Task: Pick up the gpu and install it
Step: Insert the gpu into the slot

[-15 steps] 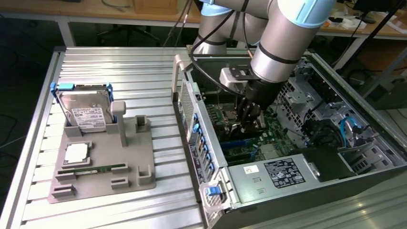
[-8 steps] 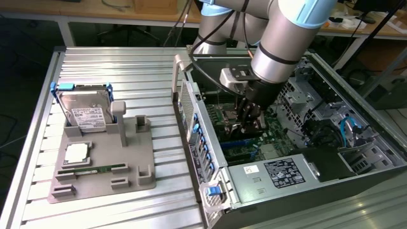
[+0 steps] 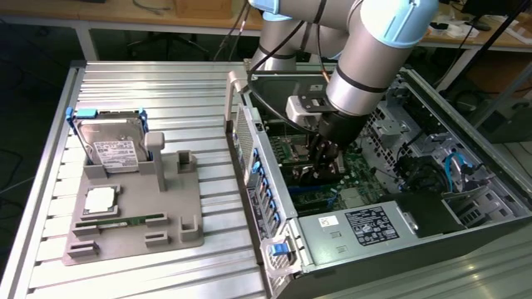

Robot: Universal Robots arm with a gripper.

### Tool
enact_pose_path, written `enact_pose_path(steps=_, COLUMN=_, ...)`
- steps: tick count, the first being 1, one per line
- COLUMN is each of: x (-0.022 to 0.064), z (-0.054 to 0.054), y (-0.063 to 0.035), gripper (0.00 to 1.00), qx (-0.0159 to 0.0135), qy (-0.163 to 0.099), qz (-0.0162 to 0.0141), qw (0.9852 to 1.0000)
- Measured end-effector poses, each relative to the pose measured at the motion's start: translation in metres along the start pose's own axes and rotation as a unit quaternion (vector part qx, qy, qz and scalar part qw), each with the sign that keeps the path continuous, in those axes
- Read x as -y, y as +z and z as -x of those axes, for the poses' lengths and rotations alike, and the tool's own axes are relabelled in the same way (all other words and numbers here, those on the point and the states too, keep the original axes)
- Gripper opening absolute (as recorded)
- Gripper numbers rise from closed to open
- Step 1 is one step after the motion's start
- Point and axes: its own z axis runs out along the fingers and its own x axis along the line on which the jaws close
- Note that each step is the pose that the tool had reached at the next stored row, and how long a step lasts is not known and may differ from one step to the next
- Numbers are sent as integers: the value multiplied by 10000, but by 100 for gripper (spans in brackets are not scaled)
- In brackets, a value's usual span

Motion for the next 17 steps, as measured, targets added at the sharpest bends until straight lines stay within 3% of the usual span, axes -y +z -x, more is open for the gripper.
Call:
enact_pose_path(steps=6, x=-6, z=-1, y=109, gripper=27, qx=-7, qy=40, qz=4, qw=10000)
enact_pose_path(steps=11, x=-17, z=1, y=117, gripper=27, qx=2, qy=41, qz=3, qw=10000)
enact_pose_path(steps=13, x=-19, z=-1, y=117, gripper=27, qx=0, qy=43, qz=26, qw=10000)
enact_pose_path(steps=17, x=-18, z=-5, y=137, gripper=27, qx=-5, qy=43, qz=31, qw=10000)
